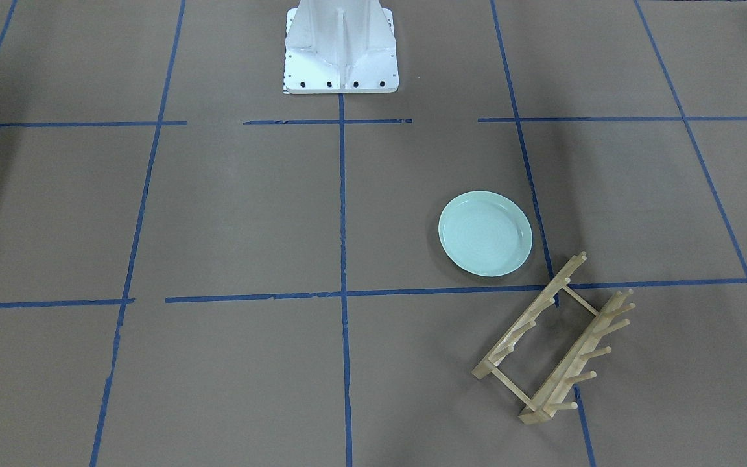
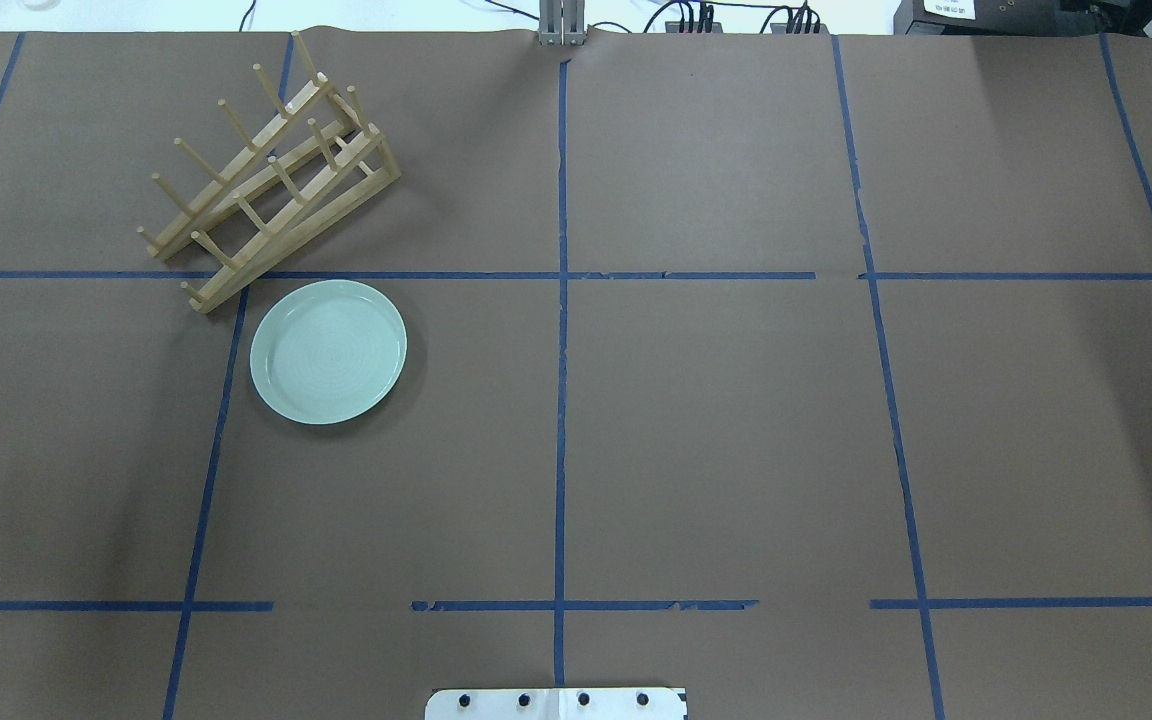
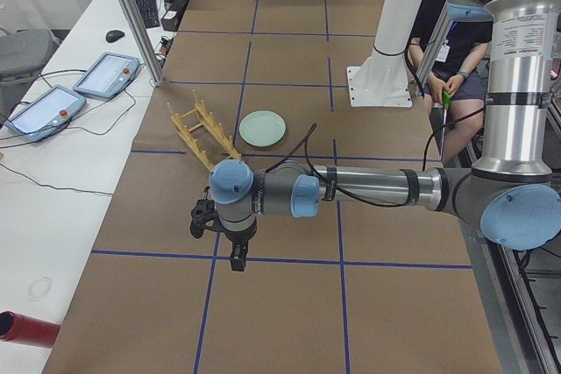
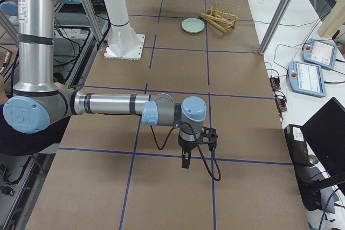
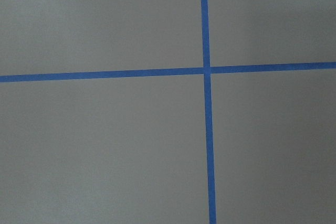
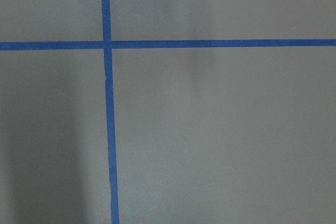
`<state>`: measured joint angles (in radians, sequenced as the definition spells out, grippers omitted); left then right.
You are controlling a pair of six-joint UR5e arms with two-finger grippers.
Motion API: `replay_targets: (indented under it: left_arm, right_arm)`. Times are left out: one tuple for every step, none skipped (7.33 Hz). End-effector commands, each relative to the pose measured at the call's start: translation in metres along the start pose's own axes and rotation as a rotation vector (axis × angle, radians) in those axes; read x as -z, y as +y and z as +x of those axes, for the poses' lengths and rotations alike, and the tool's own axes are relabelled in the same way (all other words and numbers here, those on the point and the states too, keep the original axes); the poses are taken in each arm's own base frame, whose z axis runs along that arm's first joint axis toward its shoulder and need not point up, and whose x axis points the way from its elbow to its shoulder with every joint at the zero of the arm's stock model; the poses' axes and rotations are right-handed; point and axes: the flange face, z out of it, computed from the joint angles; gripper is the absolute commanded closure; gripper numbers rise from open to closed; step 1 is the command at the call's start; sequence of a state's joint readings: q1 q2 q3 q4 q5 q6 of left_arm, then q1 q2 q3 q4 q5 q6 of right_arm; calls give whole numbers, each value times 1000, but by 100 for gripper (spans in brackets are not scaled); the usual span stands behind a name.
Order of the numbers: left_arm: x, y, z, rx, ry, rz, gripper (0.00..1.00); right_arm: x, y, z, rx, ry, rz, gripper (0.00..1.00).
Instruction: Place plate on table
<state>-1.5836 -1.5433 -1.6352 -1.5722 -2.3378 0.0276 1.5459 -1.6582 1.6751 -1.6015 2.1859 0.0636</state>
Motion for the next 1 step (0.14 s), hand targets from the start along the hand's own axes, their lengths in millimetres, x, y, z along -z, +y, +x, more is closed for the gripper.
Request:
replay_targets:
  left_arm:
    - [7,-3,-1,5,-1,14,0]
  right_arm:
    - [0,0,0,-1,0,0,0]
